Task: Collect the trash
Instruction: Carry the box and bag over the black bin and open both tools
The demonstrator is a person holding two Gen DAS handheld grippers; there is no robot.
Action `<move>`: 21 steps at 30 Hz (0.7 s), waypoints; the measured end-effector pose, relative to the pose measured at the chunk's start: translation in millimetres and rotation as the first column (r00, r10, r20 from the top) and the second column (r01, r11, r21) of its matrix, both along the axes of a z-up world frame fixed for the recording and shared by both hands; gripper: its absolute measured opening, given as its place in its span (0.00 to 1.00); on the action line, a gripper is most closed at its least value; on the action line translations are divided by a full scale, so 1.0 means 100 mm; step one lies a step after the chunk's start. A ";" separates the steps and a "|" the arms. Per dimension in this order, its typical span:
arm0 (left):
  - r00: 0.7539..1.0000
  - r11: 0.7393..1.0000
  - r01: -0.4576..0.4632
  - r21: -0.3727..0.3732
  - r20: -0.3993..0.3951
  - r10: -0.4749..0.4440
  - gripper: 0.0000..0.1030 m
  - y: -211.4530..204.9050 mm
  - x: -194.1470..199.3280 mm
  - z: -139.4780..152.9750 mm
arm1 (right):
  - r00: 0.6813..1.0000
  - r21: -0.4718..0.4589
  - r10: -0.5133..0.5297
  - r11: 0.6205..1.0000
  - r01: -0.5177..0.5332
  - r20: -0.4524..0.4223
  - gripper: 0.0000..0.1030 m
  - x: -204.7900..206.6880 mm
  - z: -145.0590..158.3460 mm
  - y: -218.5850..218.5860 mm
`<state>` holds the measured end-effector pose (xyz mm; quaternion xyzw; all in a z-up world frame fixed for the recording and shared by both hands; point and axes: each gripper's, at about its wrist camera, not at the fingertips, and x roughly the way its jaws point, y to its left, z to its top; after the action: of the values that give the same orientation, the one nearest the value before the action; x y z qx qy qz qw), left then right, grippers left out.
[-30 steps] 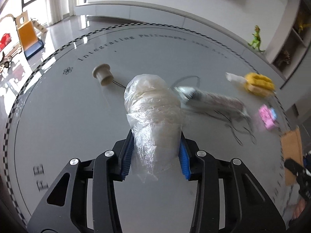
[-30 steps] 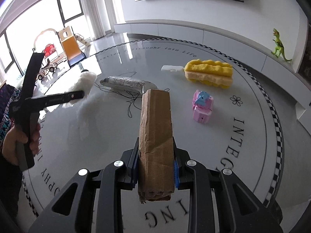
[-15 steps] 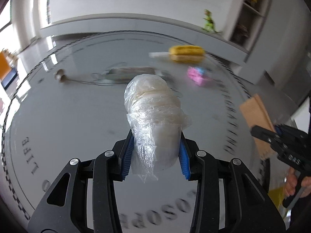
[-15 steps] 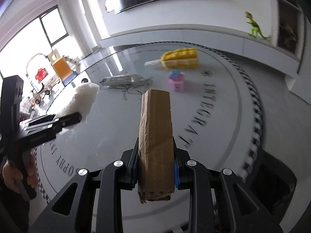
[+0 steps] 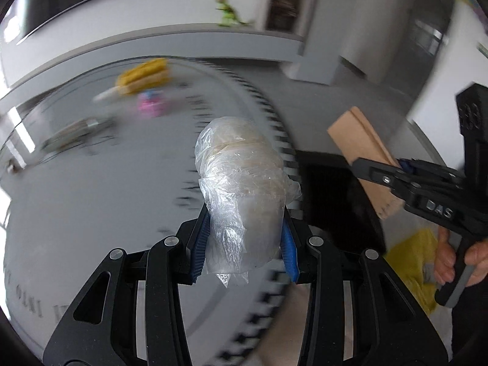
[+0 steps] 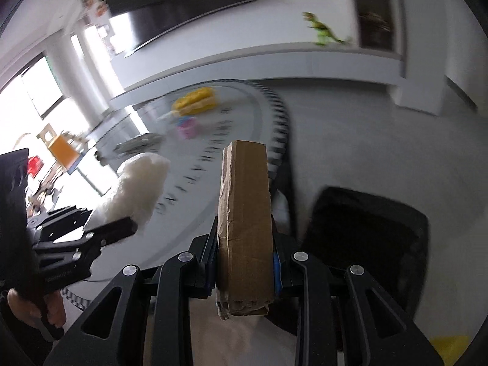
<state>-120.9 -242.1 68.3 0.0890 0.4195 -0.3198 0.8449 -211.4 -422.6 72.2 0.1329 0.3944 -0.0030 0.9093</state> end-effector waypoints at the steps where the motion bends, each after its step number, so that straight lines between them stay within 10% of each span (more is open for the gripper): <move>1: 0.999 0.999 0.040 0.006 -0.002 -0.040 0.39 -0.14 -0.07 -0.02 | 1.000 0.000 -0.023 1.000 0.023 -0.004 0.28 -0.07 -0.01 -0.07; 14: 0.942 0.945 0.321 0.058 -0.127 -0.312 0.41 -1.35 -0.44 -0.52 | 0.952 -0.089 -0.284 0.958 0.274 -0.118 0.29 -0.50 -0.37 -0.92; 16: 0.926 0.934 0.349 0.068 -0.175 -0.334 0.56 -1.48 -0.41 -0.64 | 0.946 -0.088 -0.282 0.959 0.271 -0.157 0.46 -0.45 -0.44 -0.99; 18: 0.934 0.941 0.327 0.091 -0.182 -0.307 0.94 -1.56 -0.40 -0.70 | 0.925 -0.133 -0.344 0.936 0.325 -0.161 0.70 -0.44 -0.48 -1.05; 21: 0.943 0.948 0.304 0.093 -0.173 -0.285 0.94 -1.55 -0.38 -0.72 | 0.914 -0.153 -0.380 0.921 0.359 -0.143 0.72 -0.47 -0.49 -1.09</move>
<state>-159.1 -397.1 -4.0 0.1753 0.4850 -0.4231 0.7450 -258.8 -531.3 23.1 0.1480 0.4370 -0.2104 0.8619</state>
